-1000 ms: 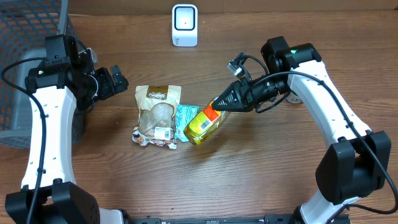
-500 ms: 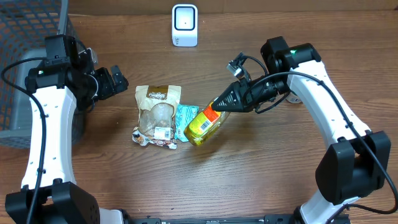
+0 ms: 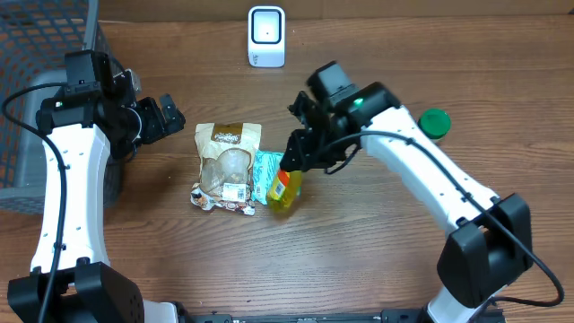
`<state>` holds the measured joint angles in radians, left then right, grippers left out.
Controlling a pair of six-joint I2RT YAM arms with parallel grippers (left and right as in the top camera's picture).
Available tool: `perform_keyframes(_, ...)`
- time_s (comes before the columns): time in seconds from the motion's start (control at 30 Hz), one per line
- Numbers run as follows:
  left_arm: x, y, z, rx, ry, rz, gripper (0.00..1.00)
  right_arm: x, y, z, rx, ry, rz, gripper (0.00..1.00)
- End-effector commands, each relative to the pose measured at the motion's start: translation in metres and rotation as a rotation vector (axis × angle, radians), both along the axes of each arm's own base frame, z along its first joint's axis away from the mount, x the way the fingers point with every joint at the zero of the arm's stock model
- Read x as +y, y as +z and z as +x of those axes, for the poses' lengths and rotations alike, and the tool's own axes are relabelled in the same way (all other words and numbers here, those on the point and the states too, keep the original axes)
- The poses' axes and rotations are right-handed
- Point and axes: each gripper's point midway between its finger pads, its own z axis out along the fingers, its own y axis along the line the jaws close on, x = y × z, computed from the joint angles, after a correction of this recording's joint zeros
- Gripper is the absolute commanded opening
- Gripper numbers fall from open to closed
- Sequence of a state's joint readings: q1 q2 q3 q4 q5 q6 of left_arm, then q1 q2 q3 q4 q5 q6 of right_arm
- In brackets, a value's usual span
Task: Scan the item barcode
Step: 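Carry the yellow bottle with the right gripper toward the scanner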
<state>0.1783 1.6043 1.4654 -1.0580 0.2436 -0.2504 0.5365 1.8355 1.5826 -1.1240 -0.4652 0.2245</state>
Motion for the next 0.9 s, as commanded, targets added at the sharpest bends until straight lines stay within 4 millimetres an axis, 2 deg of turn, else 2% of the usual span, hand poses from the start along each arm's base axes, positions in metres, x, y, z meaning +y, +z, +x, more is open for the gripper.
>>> perform_keyframes(0.0,-0.002,0.01,0.004,-0.034,-0.03,0.008,1.0,0.003,0.033,0.02,-0.125,-0.118,-0.041,0.11)
perform_keyframes(0.03,-0.002,0.01,0.004,-0.034,-0.03,0.008,1.0,0.003,0.04,0.022,-0.137,-0.121,-0.038,0.11)
perform_keyframes(0.07,-0.002,0.01,0.004,-0.034,-0.03,0.008,0.99,-0.001,0.062,0.029,-0.176,-0.136,-0.047,0.11)
perform_keyframes(0.23,-0.002,0.01,0.004,-0.034,-0.03,0.008,0.99,-0.019,0.13,0.046,-0.339,-0.196,-0.087,0.11)
perform_keyframes(0.37,-0.002,0.01,0.004,-0.034,-0.03,0.008,1.0,-0.035,0.169,0.059,-0.474,-0.252,-0.123,0.11)
perform_keyframes(0.5,-0.002,0.01,0.004,-0.034,-0.03,0.008,0.99,-0.041,0.175,0.067,-0.542,-0.26,-0.167,0.11)
perform_keyframes(0.73,-0.002,0.01,0.004,-0.034,-0.03,0.008,1.0,-0.067,0.169,0.084,-0.626,-0.291,-0.337,0.11)
perform_keyframes(0.87,-0.002,0.01,0.004,-0.034,-0.03,0.008,0.99,-0.07,0.164,0.086,-0.619,-0.296,-0.358,0.11)
